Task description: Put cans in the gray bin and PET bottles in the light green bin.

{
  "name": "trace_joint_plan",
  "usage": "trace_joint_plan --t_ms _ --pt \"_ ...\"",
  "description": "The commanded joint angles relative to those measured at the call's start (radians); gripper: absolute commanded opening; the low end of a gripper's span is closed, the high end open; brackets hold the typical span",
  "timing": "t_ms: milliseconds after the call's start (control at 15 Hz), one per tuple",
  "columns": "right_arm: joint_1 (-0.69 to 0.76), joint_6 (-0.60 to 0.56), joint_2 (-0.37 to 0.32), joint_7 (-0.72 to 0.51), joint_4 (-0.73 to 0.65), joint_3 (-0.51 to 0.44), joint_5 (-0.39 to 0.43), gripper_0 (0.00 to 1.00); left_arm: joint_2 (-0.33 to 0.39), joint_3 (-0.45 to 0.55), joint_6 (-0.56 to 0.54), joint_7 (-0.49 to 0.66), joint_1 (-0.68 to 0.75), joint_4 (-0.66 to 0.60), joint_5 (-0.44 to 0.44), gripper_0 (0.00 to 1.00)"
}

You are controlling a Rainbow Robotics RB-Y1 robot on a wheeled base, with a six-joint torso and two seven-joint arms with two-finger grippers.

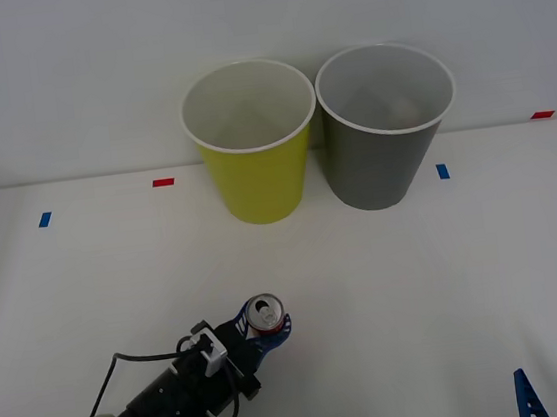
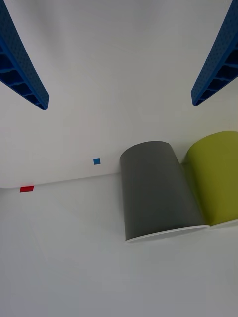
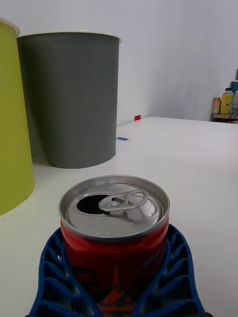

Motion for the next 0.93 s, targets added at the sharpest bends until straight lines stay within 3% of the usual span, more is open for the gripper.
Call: trace_joint_plan --t_ms 67,400,933 --pt "0.000 0.000 0.000 0.000 0.000 0.000 0.000 1.00 -0.002 0.000 0.000 0.001 0.002 0.000 0.000 0.00" --pt "0.000 0.000 0.000 0.000 0.000 0.000 0.000 1.00 0.017 0.002 0.008 0.001 0.002 -0.028 -0.002 0.00" --pt "0.000 0.000 0.000 0.000 0.000 0.000 0.000 1.00 0.158 0.112 0.339 0.015 0.003 -0.357 0.006 0.00"
